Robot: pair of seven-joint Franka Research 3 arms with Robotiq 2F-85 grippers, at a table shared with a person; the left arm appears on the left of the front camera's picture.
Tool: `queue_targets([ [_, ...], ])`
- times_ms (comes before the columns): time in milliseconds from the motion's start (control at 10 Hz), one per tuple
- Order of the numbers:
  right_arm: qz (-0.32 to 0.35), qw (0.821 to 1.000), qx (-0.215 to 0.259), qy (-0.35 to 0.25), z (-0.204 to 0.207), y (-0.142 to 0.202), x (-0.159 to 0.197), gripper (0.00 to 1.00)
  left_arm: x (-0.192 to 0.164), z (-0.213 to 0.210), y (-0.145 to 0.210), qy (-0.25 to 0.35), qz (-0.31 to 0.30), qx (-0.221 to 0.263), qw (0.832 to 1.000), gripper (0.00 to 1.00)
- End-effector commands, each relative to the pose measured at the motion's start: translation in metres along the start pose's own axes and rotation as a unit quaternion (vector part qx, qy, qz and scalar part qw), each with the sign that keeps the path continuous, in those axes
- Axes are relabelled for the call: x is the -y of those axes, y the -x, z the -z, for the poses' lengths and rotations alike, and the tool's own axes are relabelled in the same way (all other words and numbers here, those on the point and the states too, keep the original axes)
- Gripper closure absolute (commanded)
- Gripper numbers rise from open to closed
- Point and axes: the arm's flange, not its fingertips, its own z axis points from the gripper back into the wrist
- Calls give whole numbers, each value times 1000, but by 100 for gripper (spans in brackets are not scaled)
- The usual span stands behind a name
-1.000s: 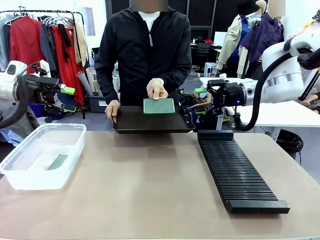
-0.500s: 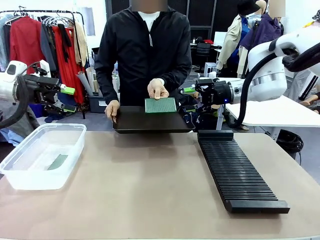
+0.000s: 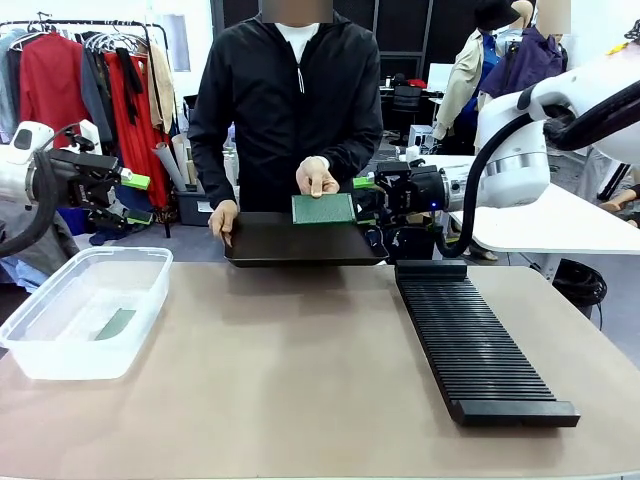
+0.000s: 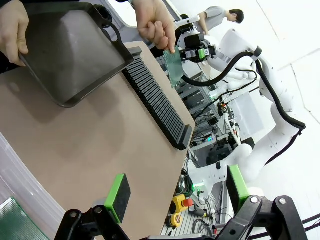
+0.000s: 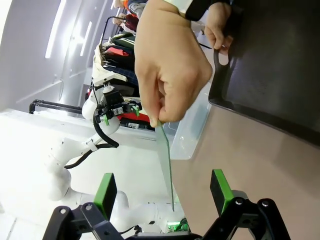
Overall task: Sort PCBs into racks and boxes based on the side picked up.
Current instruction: Pick up the Blank PCB handed by the Human.
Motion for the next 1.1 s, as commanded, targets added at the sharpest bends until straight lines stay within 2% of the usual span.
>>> queue_targets([
  [0, -25, 999, 19, -14, 14, -13, -3, 0, 2, -1, 1, 1, 1, 1, 1000, 0],
  [1000, -15, 999, 27, -10, 35, -24, -5, 0, 2, -1, 1, 1, 1, 1, 1000, 0],
])
